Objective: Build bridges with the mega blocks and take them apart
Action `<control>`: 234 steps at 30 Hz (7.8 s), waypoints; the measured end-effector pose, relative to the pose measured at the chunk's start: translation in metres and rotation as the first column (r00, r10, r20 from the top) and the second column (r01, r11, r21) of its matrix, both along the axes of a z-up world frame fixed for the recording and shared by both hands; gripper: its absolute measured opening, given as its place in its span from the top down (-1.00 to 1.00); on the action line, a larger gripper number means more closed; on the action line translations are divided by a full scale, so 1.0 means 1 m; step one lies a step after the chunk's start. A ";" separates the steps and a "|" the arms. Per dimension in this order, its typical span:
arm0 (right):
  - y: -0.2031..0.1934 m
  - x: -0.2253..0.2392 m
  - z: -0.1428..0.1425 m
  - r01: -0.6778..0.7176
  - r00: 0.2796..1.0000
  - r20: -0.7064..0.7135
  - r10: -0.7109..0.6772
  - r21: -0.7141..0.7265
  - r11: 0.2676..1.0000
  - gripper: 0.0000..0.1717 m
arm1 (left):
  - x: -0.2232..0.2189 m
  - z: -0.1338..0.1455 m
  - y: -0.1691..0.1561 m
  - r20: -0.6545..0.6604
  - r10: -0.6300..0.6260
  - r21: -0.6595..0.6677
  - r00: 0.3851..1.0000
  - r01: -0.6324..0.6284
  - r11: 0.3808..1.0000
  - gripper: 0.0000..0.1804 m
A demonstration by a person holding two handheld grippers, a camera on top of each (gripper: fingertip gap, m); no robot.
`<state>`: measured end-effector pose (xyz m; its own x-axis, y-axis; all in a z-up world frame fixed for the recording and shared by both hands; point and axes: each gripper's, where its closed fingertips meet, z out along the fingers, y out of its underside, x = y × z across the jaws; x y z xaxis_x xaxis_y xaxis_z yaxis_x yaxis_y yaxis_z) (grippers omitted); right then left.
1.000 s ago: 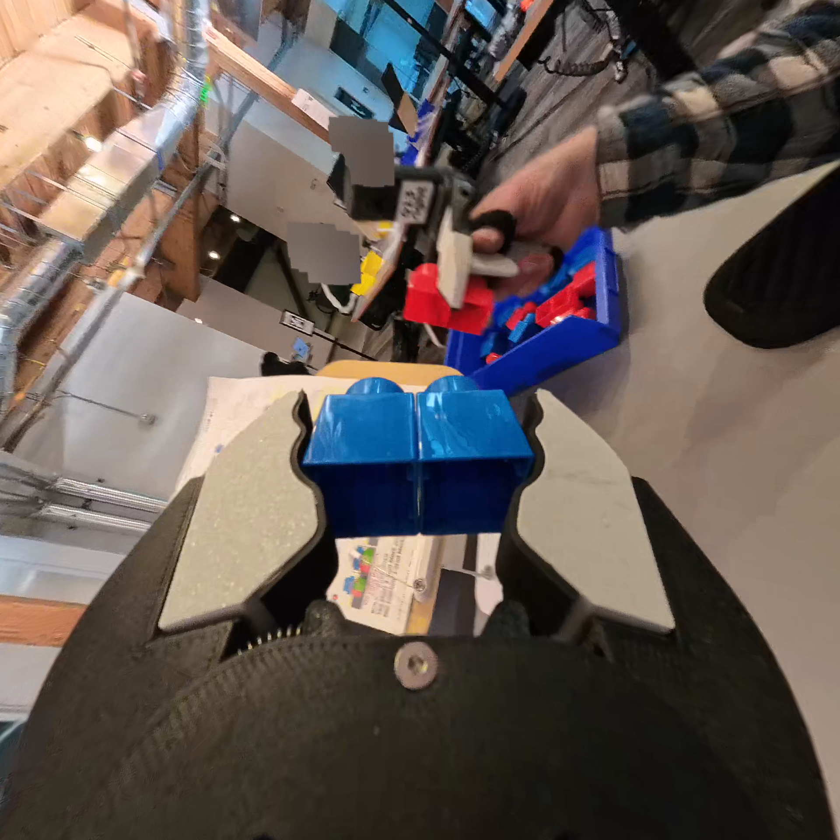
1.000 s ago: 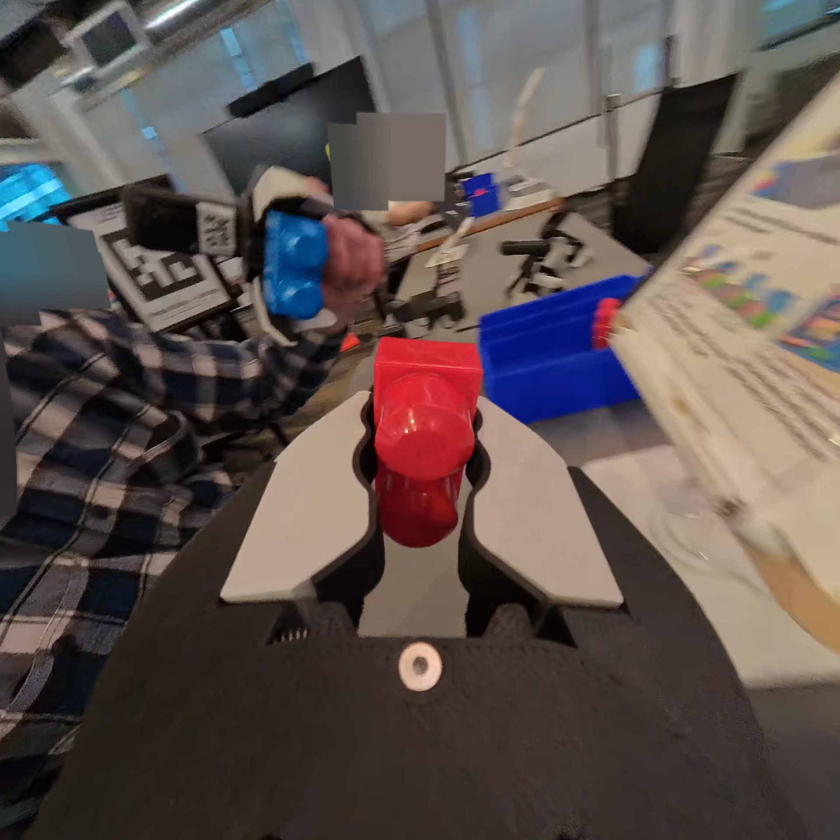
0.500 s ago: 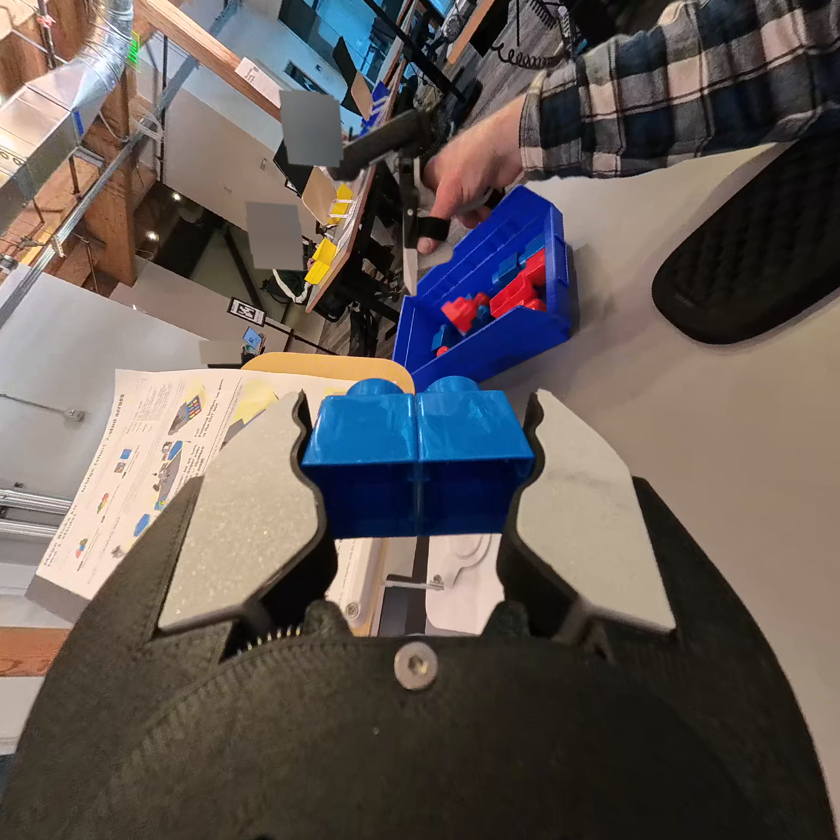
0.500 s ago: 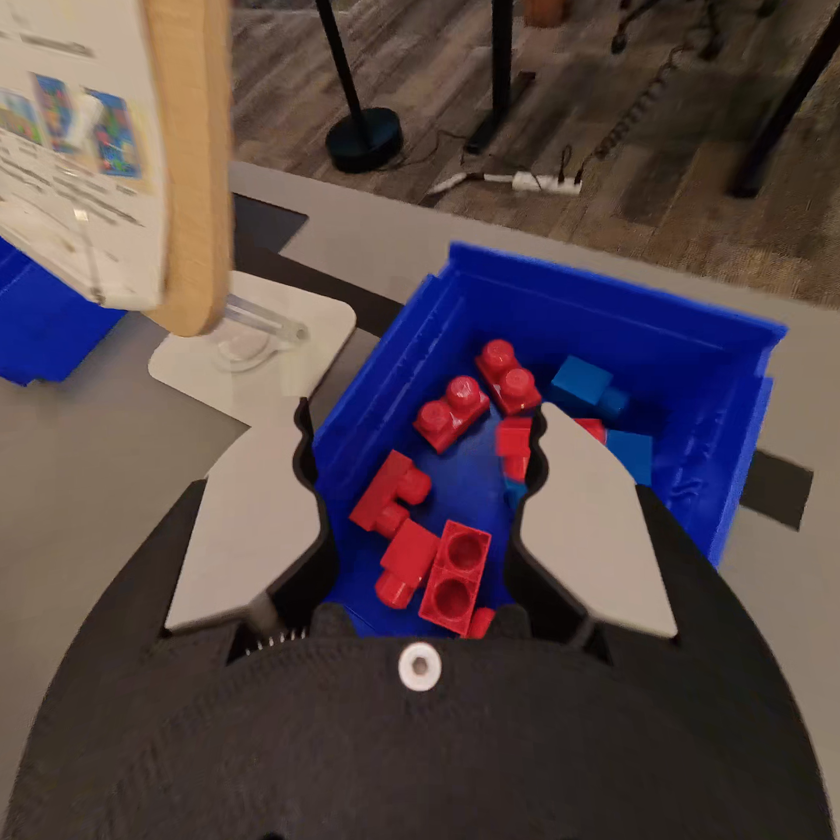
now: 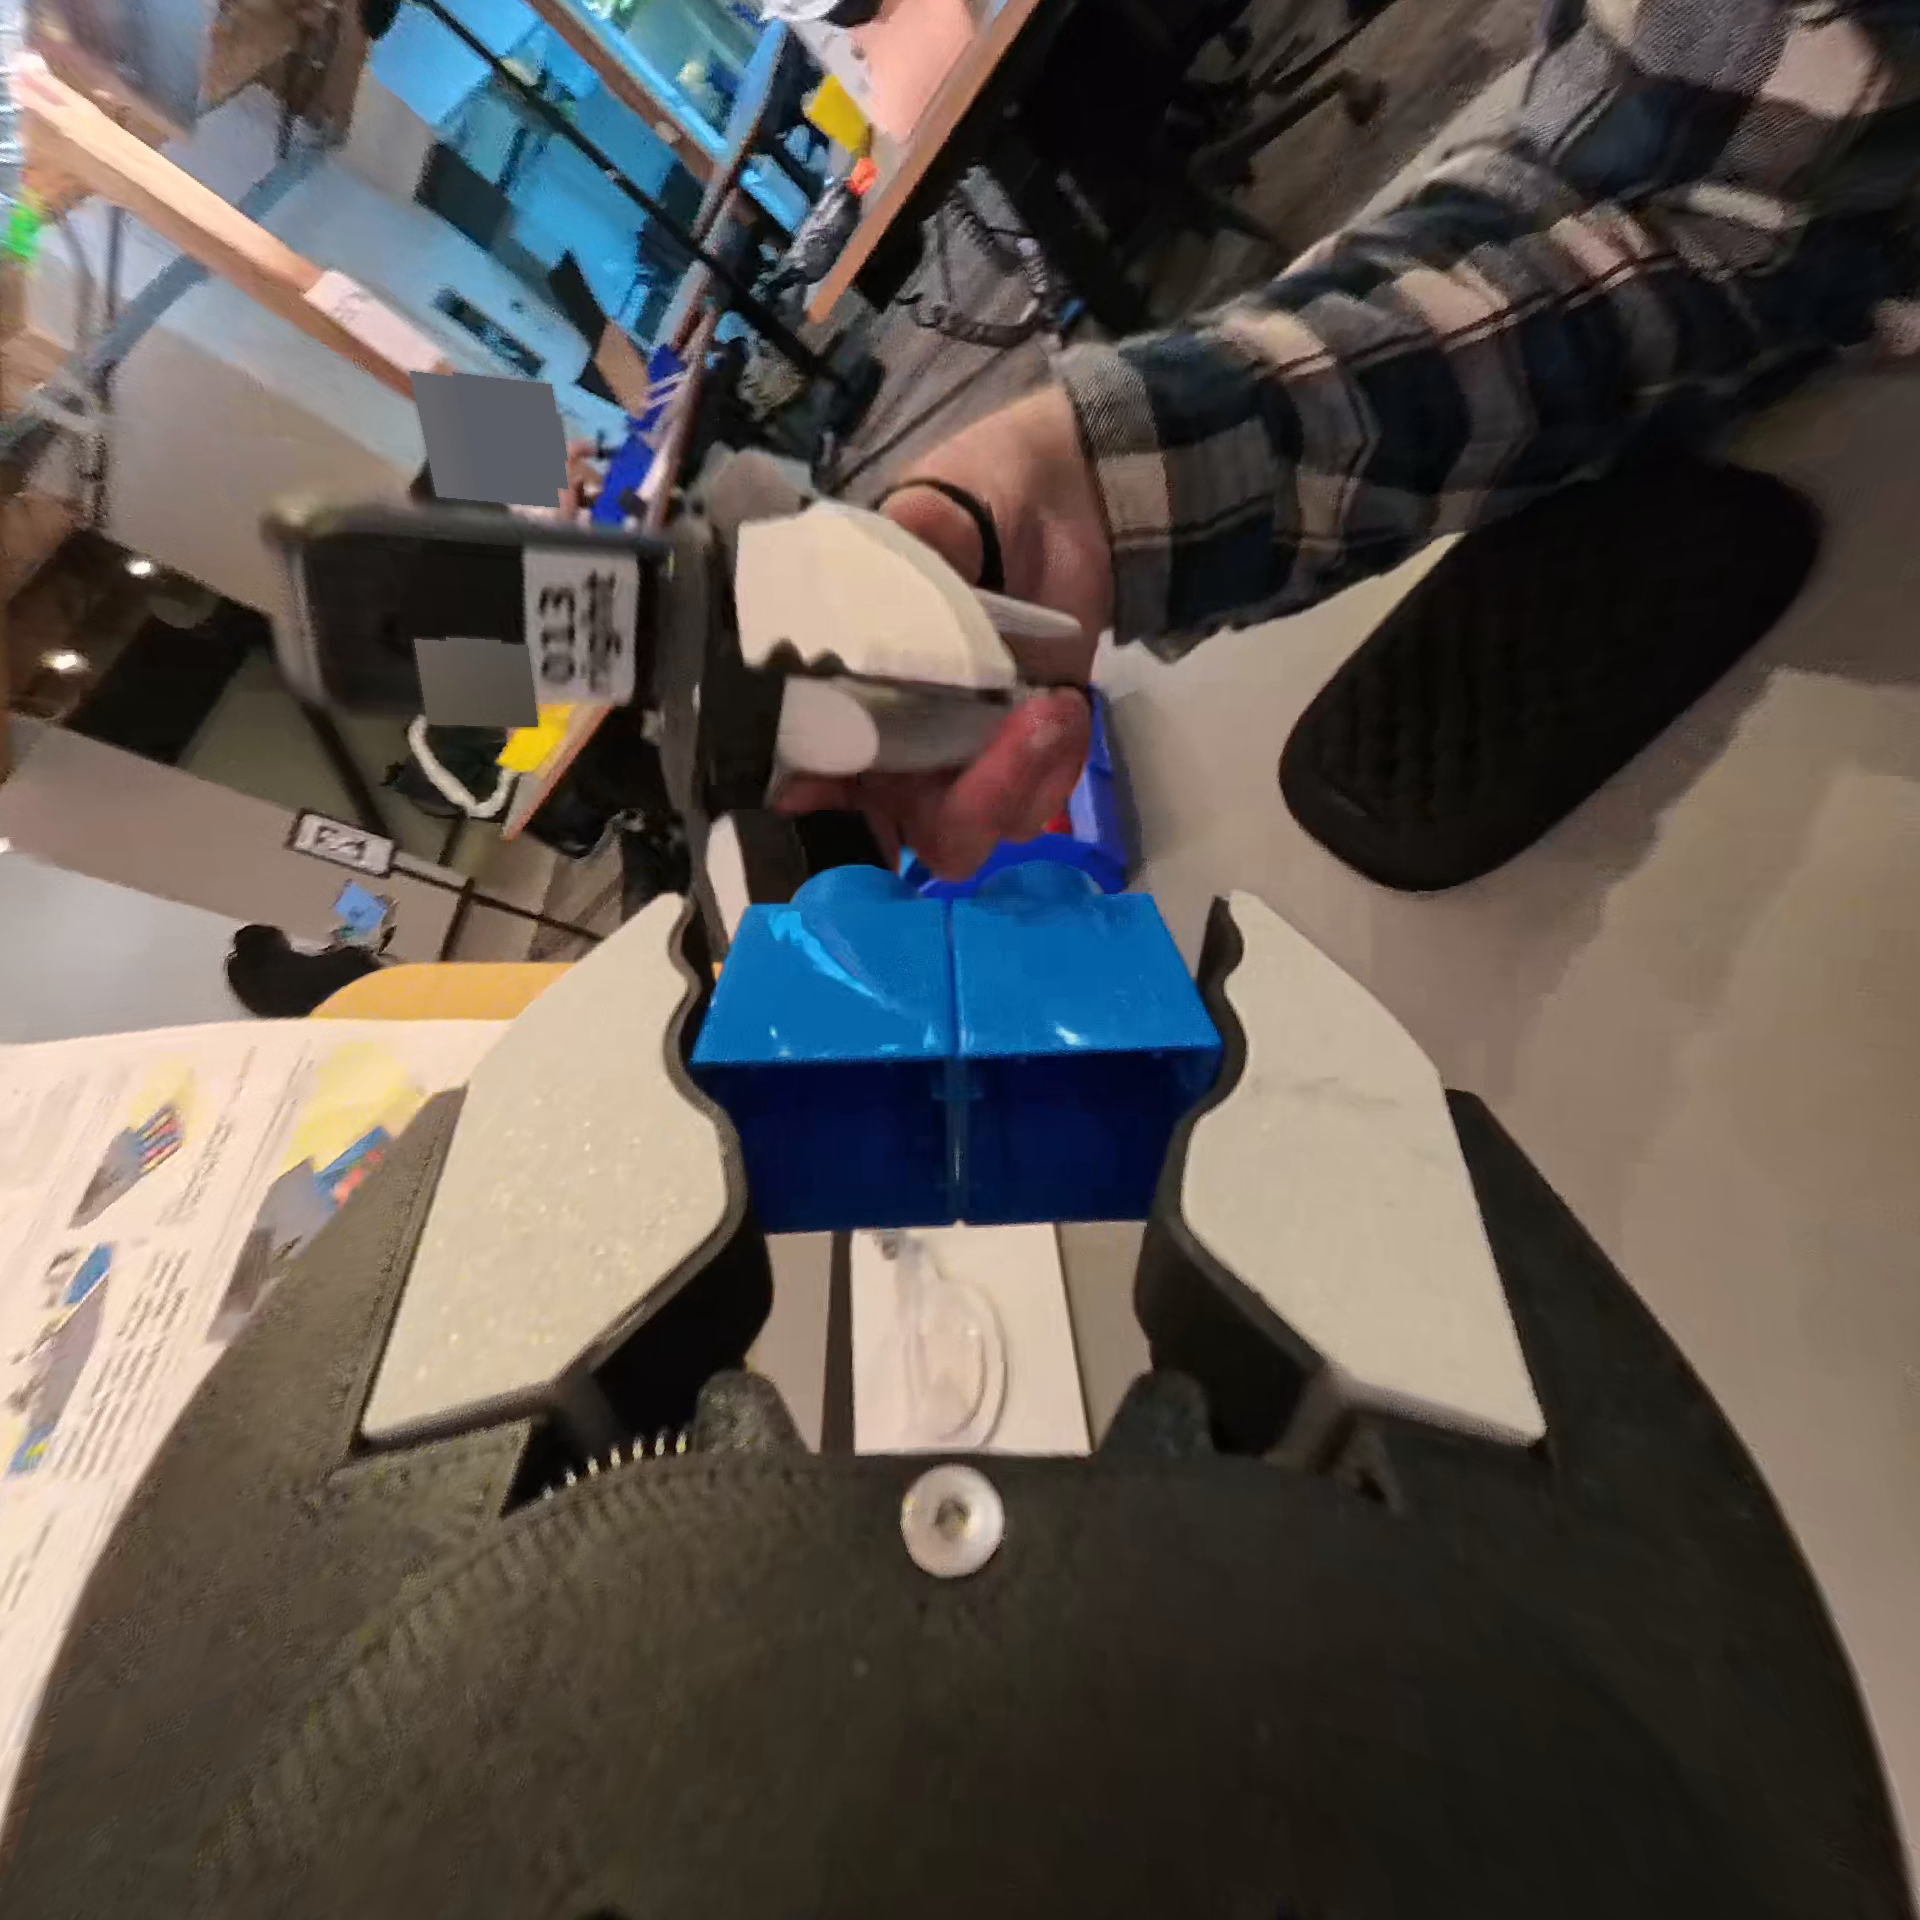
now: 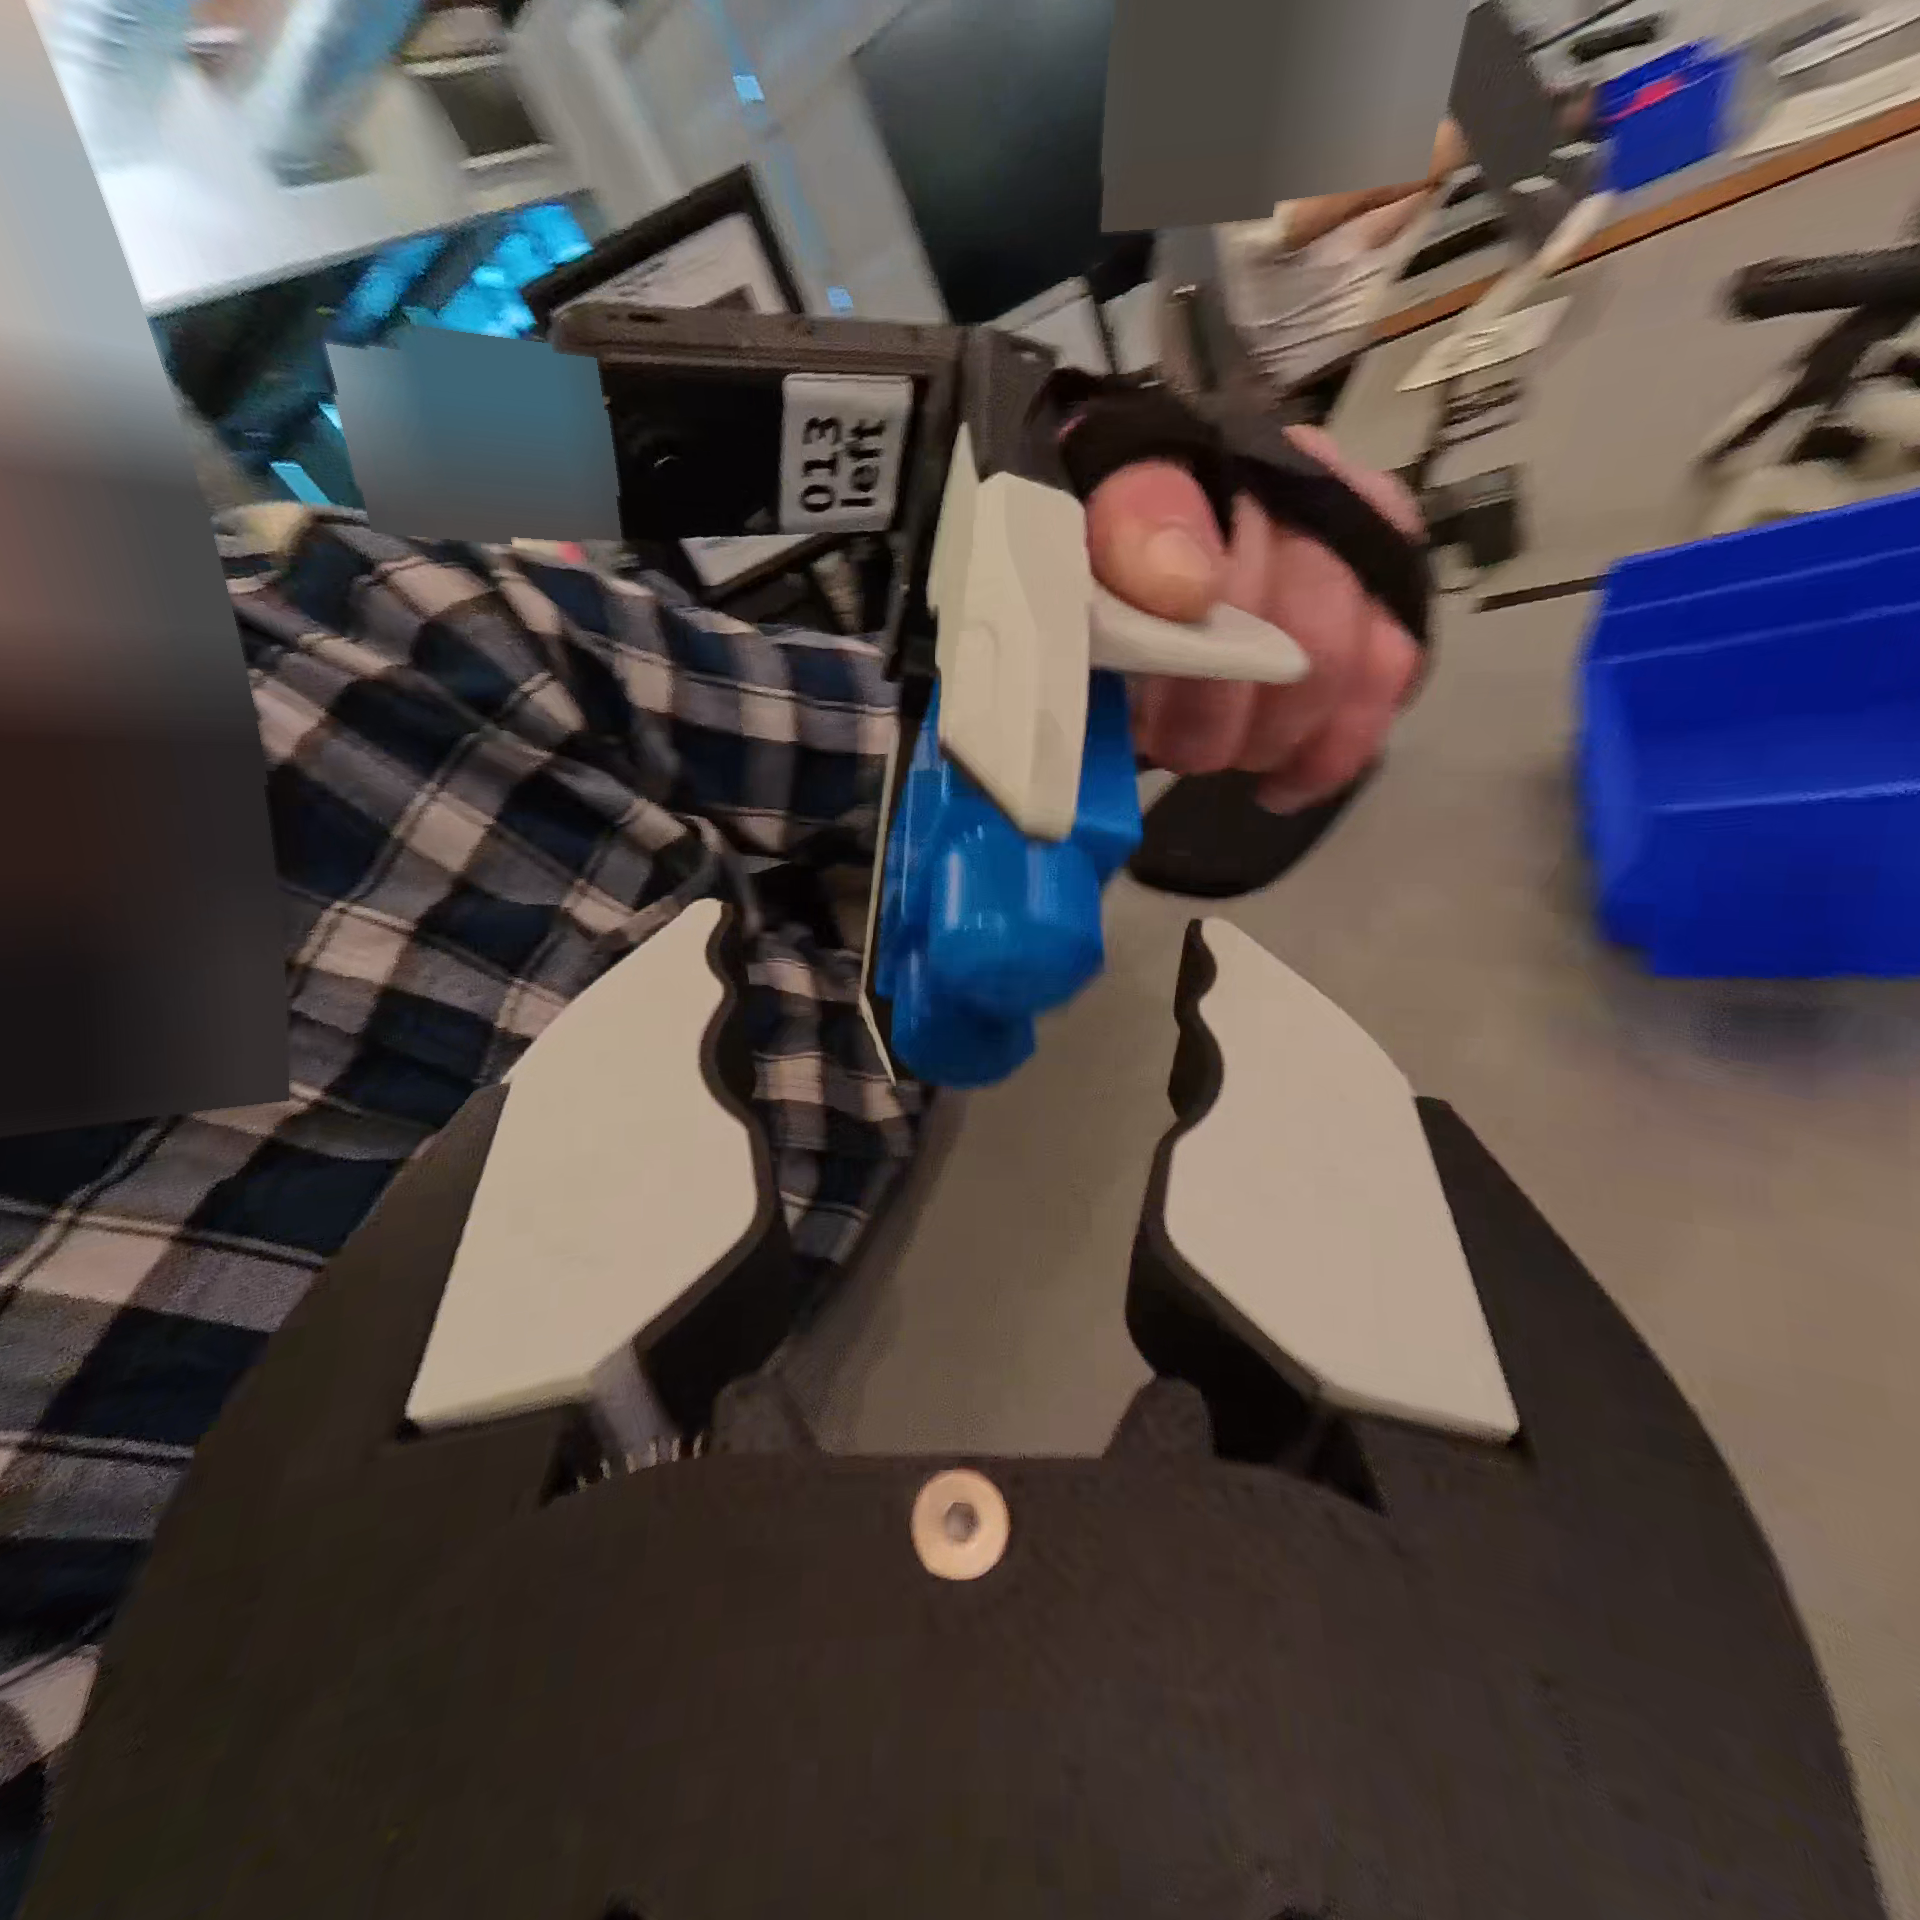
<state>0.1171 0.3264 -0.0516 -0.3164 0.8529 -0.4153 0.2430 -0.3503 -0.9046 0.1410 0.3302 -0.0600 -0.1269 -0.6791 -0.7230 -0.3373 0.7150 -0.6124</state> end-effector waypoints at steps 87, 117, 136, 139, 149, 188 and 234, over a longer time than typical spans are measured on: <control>-0.015 -0.018 0.013 -0.078 0.986 -0.152 0.073 -0.029 0.997 0.53 | 0.001 0.022 -0.008 -0.009 -0.010 0.139 1.000 0.011 0.990 0.14; 0.000 -0.007 0.020 0.000 0.986 -0.168 0.005 0.030 1.000 0.55 | -0.017 0.045 -0.011 0.081 -0.035 0.099 0.996 0.027 0.995 0.02; 0.209 0.297 -0.058 0.937 0.209 0.214 -0.954 0.234 0.258 0.02 | -0.106 0.037 0.056 0.120 0.295 0.013 0.948 -0.298 0.954 0.46; 0.199 0.278 -0.033 0.929 0.266 0.142 -0.954 0.227 0.293 0.15 | -0.126 0.029 0.078 0.106 0.379 0.006 0.919 -0.382 0.924 0.42; 0.177 0.198 -0.011 0.845 0.468 0.077 -0.880 0.251 0.471 0.22 | -0.251 -0.074 0.210 -0.234 0.657 -0.055 0.716 -0.685 0.727 0.30; 0.086 -0.020 -0.057 0.427 0.803 0.136 -0.580 0.546 0.720 0.20 | -0.225 -0.069 0.176 -0.654 0.453 -0.058 0.606 -0.638 0.768 0.59; 0.079 0.002 0.028 0.268 0.672 -0.543 -0.504 -0.456 0.849 0.57 | -0.005 0.035 0.096 0.560 0.481 0.091 0.675 -0.627 0.774 0.12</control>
<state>0.1192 0.4055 -0.0232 -0.2711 0.8163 -0.5101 -0.5555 -0.5655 -0.6096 0.1360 0.4264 -0.0253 0.6214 -0.2880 -0.7286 -0.4378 0.6436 -0.6278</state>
